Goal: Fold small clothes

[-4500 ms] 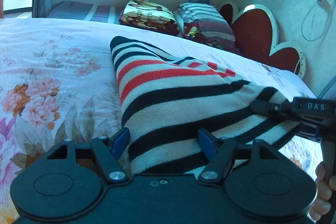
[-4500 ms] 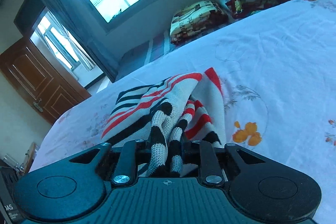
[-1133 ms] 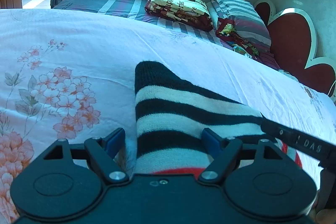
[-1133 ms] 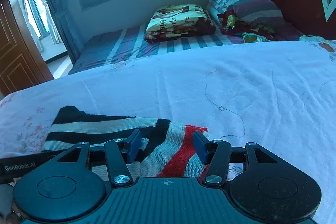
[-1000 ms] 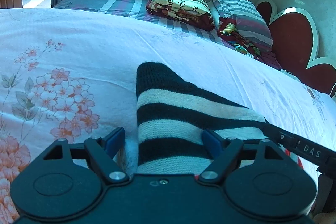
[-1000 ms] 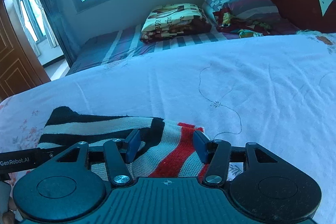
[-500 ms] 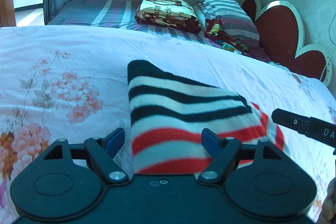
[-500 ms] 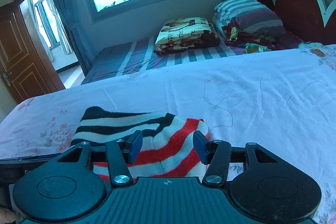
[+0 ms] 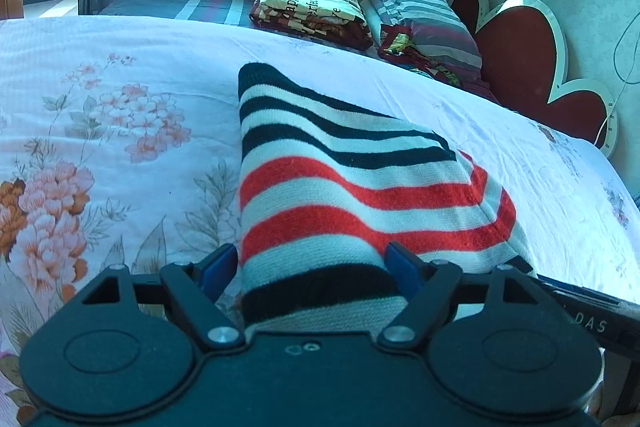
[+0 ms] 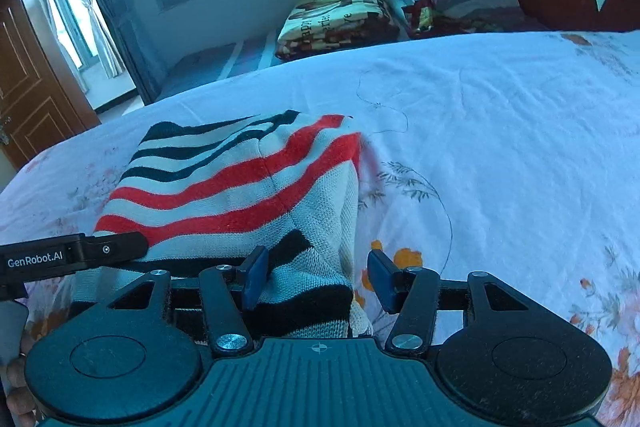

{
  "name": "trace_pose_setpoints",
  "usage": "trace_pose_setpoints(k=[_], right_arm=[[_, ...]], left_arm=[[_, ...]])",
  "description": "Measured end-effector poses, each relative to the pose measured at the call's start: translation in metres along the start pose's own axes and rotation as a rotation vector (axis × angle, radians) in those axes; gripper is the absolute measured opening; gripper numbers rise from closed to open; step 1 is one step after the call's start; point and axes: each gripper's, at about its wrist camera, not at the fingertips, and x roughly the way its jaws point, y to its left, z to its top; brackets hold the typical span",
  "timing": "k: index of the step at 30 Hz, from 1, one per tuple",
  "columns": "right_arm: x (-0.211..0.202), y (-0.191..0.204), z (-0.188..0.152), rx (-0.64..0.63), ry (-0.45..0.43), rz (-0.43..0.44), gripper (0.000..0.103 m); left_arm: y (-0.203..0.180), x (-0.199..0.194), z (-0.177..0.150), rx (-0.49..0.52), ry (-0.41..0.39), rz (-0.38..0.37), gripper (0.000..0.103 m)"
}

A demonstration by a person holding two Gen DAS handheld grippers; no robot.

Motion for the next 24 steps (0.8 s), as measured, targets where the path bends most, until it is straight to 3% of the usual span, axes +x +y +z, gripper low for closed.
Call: trace_pose_setpoints(k=[4, 13, 22, 24], right_arm=[[-0.006, -0.001, -0.002, -0.026, 0.008, -0.002, 0.054], [-0.014, -0.01, 0.013, 0.052, 0.031, 0.071, 0.054], [0.016, -0.03, 0.021, 0.167, 0.117, 0.153, 0.054], [0.022, -0.036, 0.022, 0.192, 0.135, 0.176, 0.061]], left_arm=[[0.002, -0.007, -0.001, -0.018, 0.017, -0.027, 0.08], [0.006, -0.008, -0.005, -0.032, 0.049, -0.054, 0.081], [0.011, 0.002, -0.006, -0.075, 0.077, -0.092, 0.084], [0.013, 0.007, -0.006, -0.099, 0.088, -0.11, 0.083]])
